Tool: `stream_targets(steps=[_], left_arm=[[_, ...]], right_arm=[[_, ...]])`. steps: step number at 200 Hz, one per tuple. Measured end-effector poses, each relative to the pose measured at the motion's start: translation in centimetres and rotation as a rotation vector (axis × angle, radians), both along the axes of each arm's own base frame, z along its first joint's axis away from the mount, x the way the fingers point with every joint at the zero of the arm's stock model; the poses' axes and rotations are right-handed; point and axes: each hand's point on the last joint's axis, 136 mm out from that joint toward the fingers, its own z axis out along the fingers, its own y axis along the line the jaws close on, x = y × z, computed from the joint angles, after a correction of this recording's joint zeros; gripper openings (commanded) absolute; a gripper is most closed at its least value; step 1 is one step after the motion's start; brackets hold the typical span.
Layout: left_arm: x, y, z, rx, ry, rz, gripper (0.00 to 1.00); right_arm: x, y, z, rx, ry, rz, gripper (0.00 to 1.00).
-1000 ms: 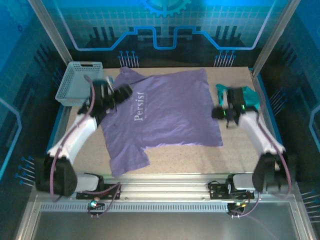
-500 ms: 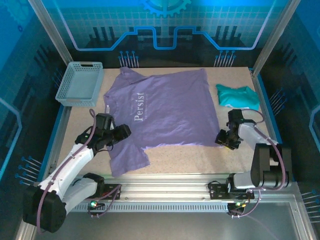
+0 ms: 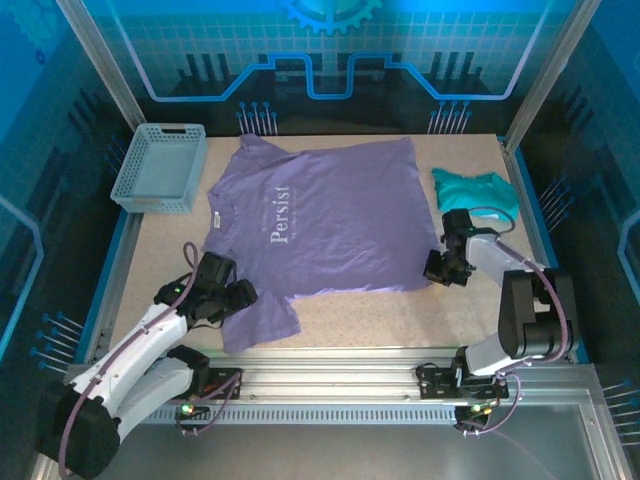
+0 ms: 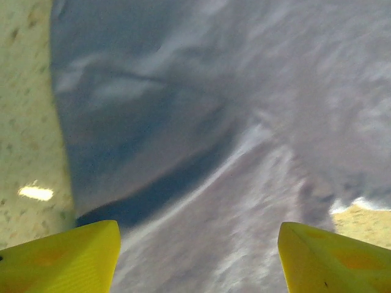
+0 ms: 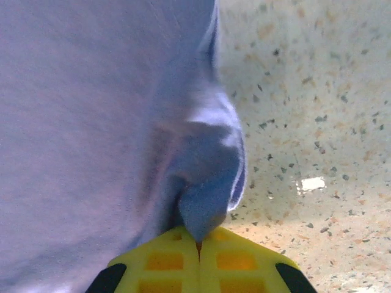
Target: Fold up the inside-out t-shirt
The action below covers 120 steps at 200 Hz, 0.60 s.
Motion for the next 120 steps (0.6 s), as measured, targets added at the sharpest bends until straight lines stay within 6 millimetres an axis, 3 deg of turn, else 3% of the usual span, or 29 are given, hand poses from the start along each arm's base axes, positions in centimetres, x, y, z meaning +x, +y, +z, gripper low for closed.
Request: stream_targets(steps=[65,120], left_arm=[[-5.5,1.0,-2.4,0.184,0.17,-0.005,0.6],[-6.8,1.3,-3.0,0.233,0.285,0.024,0.5]], right_arm=[[1.1,0.3,2.8,0.014,-0.126,0.031,0.0],[1.3,0.9,4.1,0.043,-0.177,0.065,0.0]])
